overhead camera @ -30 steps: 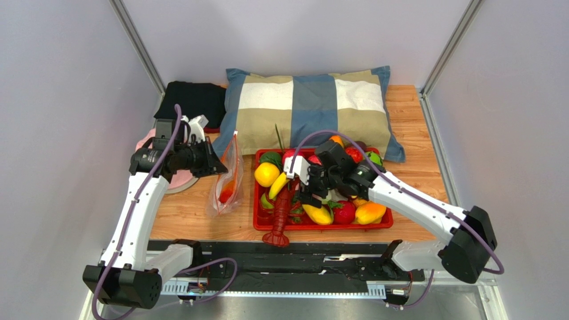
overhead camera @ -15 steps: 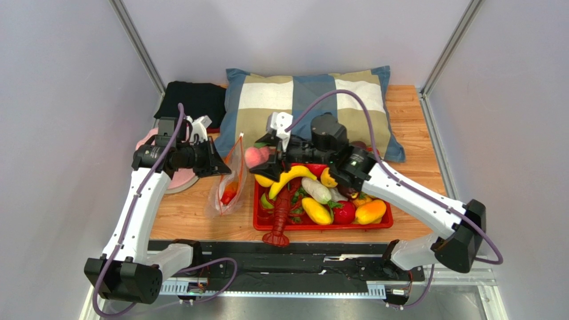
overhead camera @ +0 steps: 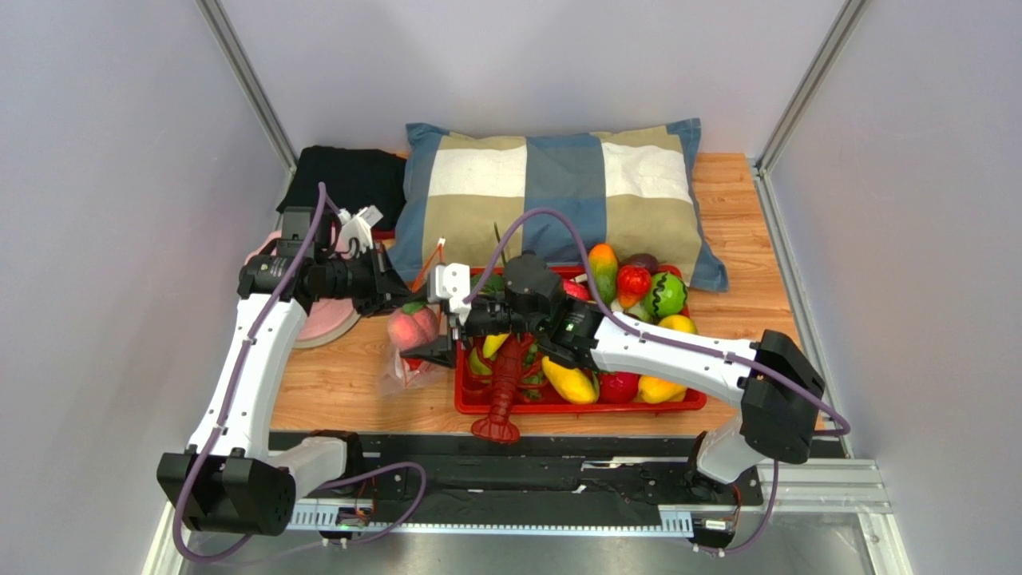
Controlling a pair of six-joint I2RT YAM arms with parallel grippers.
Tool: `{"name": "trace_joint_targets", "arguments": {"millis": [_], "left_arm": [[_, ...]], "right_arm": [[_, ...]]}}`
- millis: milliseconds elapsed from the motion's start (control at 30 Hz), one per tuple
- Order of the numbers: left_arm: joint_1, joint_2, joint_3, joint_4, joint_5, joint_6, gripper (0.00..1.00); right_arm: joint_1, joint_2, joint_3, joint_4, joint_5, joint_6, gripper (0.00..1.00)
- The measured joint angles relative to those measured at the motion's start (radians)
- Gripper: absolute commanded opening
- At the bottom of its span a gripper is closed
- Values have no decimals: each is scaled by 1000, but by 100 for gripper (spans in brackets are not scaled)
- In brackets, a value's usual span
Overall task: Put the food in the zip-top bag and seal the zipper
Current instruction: Place the fake fruit in the zipper food storage bag.
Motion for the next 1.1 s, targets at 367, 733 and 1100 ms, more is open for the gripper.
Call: {"name": "trace_joint_targets", "arguments": {"millis": [367,733,1100], "left_arm": [[13,3,1,2,156,-23,0],[21,-3,1,-13,161,-18,0],[45,8,15,-37,161,-23,0]], "right_arm": [[0,59,-161,-15,53,-166,0],[-39,133,125,-351,209,96,47],[-42,129,212,-576,240,179,83]]}}
